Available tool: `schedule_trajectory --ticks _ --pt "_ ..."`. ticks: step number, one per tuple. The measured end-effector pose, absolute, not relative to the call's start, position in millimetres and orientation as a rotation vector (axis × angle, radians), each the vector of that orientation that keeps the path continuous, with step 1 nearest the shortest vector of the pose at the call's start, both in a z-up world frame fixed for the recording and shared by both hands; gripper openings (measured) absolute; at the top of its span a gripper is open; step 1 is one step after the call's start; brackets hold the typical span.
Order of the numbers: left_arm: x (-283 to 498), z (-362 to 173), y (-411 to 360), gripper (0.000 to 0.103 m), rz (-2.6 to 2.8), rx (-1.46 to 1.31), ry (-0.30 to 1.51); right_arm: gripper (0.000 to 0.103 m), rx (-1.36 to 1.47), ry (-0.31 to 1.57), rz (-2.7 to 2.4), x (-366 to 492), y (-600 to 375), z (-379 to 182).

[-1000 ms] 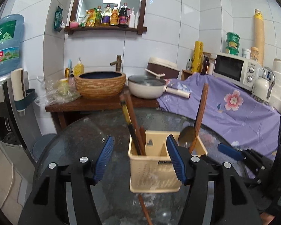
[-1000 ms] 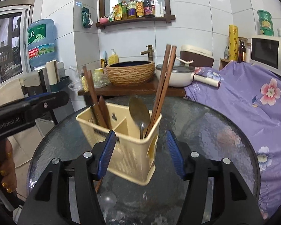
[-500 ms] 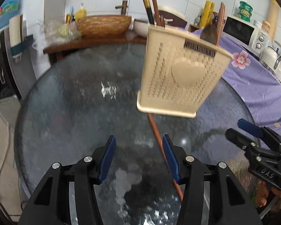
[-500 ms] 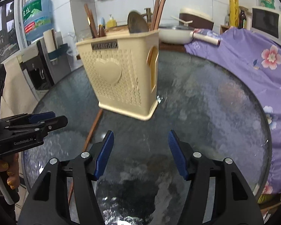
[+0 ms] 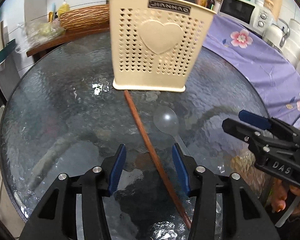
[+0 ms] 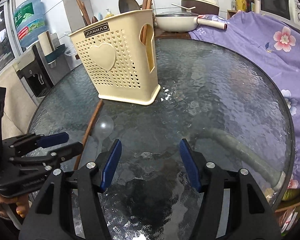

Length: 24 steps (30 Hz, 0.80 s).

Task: Organize utensils
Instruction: 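Move left tool to wooden chopstick while right tool reaches clear plastic spoon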

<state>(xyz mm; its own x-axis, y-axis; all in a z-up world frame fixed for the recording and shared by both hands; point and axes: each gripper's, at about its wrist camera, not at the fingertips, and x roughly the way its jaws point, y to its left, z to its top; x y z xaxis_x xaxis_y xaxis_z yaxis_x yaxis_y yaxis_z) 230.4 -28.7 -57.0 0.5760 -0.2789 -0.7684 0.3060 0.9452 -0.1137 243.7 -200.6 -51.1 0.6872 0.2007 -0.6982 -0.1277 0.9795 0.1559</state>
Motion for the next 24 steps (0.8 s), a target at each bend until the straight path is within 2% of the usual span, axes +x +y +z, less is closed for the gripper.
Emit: schedule_trajectory --ticks 9,16,24 --pt "237.3 -66.2 -39.3 0.033 -0.304 0.088 0.908 0.06 0.081 0.787 0.199 241.5 -196.4 -45.4" --pt "264.6 -65.4 -34.9 0.028 -0.272 0.075 0.917 0.06 0.072 0.794 0.207 242.4 -189.0 -45.6" --pt "297.6 -64.4 -34.7 0.012 -0.242 0.068 0.932 0.06 0.069 0.81 0.2 245.3 -187.2 -47.6"
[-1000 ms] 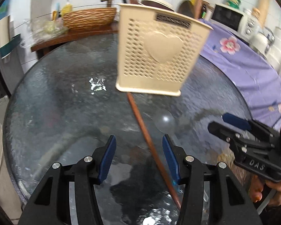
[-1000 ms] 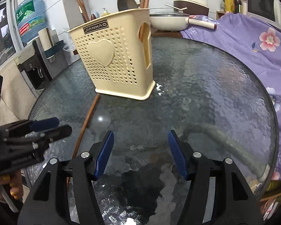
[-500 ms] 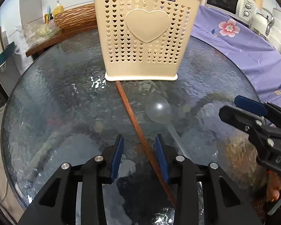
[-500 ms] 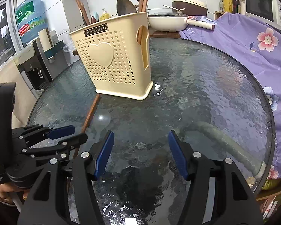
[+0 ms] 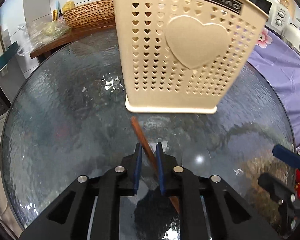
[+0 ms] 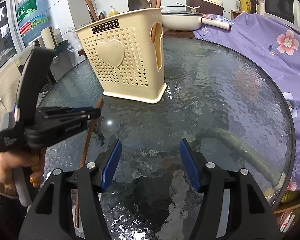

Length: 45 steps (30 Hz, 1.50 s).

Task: Organize utensils
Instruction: 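Move left tool to wooden chopstick while right tool reaches clear plastic spoon, then close left tool on wooden chopstick while right tool grasps clear plastic spoon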

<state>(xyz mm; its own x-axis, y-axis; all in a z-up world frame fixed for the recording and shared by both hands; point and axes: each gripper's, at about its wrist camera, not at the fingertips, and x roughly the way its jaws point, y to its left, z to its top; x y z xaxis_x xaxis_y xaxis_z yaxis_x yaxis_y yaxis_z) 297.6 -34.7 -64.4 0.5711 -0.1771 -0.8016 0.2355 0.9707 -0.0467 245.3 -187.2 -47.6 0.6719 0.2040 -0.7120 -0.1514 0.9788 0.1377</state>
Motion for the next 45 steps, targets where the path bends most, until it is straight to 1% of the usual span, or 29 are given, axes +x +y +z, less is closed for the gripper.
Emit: schedule_trajectory --ticks 9,21,25,34,38,40,42,45 --pt "305.1 -64.4 -29.9 0.007 -0.243 0.062 0.925 0.06 0.011 0.84 0.237 253.0 -166.6 -53.6" --pt "302.0 -65.4 2.0 0.007 -0.213 0.032 0.929 0.06 -0.169 0.913 0.289 275.6 -108.6 -67.7" --pt "304.7 -65.1 1.9 0.007 -0.213 0.035 0.931 0.06 -0.146 0.943 0.284 283.6 -106.6 -72.0" --pt "302.9 -66.0 1.1 0.007 -0.216 0.029 0.928 0.059 -0.142 0.936 0.269 296.2 -99.3 -71.6" --pt "302.1 -66.0 1.4 0.007 -0.215 0.024 0.93 0.053 -0.139 0.933 0.266 306.5 -92.4 -71.9" --pt "302.1 -65.8 1.7 0.007 -0.215 0.023 0.93 0.048 -0.14 0.931 0.266 309.2 -89.2 -71.5" --pt "302.1 -65.7 1.5 0.007 -0.215 0.023 0.93 0.04 -0.144 0.928 0.268 312.9 -85.6 -70.5" --pt "301.8 -65.9 0.4 0.007 -0.214 0.025 0.929 0.037 -0.15 0.925 0.273 313.5 -81.6 -70.6"
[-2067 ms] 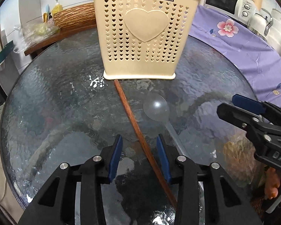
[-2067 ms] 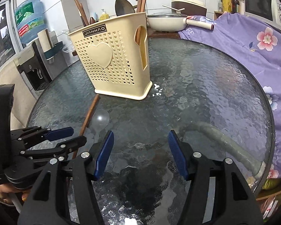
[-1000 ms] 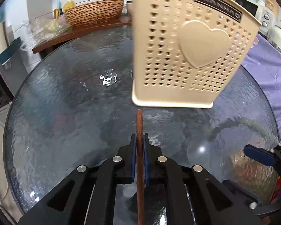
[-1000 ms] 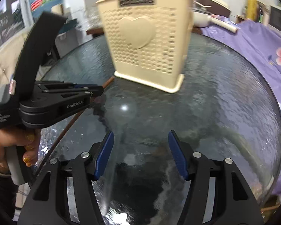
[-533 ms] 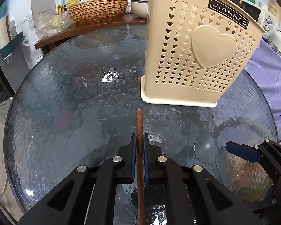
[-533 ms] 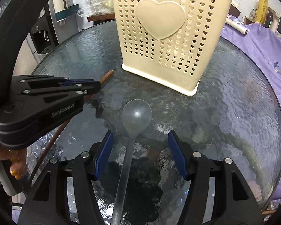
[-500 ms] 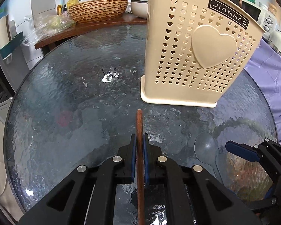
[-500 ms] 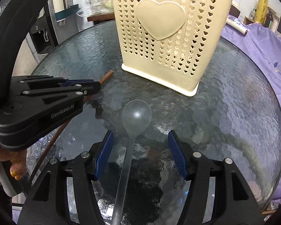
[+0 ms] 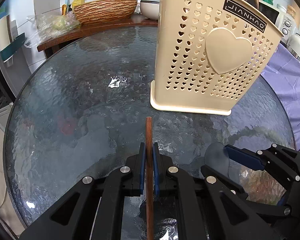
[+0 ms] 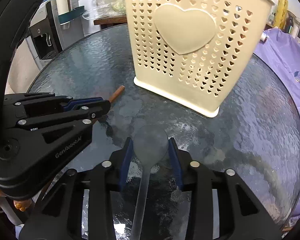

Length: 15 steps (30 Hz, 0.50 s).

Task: Organize utensils
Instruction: 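Close left tool on wooden chopstick while right tool grasps clear plastic spoon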

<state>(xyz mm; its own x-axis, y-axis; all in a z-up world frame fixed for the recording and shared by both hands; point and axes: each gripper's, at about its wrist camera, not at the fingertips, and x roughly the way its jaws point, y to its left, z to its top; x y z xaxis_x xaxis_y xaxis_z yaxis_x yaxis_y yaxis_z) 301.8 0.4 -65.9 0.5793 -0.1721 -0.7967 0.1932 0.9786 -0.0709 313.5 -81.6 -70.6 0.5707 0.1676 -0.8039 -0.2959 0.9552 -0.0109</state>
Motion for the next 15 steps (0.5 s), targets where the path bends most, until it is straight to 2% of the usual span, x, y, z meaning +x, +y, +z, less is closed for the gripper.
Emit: schedule_trajectory --ticks 15 --pt "299.2 -64.9 -0.9 0.007 -0.208 0.03 0.926 0.037 -0.12 0.917 0.294 306.0 -91.7 -70.8"
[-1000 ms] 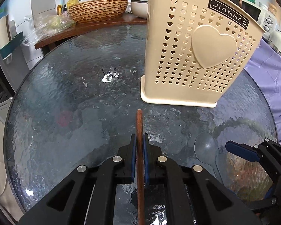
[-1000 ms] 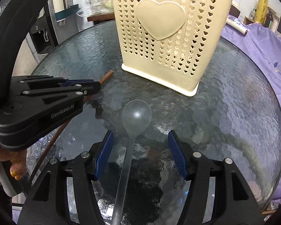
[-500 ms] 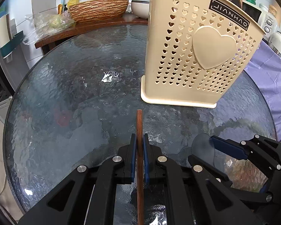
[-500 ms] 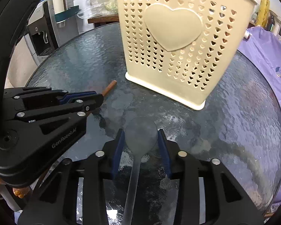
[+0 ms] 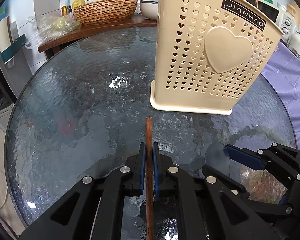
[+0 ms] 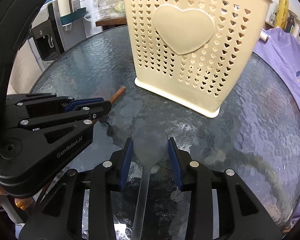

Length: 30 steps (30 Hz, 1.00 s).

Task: Organize utensils
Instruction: 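Close left tool on wooden chopstick while right tool grasps clear plastic spoon, then lift wooden chopstick with left tool while right tool carries plastic spoon over holder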

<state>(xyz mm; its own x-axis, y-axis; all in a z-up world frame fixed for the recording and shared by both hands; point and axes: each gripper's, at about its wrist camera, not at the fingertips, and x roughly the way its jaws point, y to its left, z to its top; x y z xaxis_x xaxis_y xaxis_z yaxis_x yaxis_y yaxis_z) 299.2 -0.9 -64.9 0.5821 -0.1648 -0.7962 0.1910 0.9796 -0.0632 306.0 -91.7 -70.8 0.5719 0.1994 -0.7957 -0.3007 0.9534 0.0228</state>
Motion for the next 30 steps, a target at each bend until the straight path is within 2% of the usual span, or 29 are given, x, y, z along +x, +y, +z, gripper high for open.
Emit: schedule_trajectory --ticks 12,30 --pt "296.7 -55.7 7.9 0.007 -0.216 -0.023 0.908 0.037 -0.019 0.828 0.34 289.9 -124.3 -43.4" --pt "256.9 17.1 10.4 0.007 -0.284 -0.056 0.723 0.037 0.046 0.723 0.4 260.2 -148.3 9.9"
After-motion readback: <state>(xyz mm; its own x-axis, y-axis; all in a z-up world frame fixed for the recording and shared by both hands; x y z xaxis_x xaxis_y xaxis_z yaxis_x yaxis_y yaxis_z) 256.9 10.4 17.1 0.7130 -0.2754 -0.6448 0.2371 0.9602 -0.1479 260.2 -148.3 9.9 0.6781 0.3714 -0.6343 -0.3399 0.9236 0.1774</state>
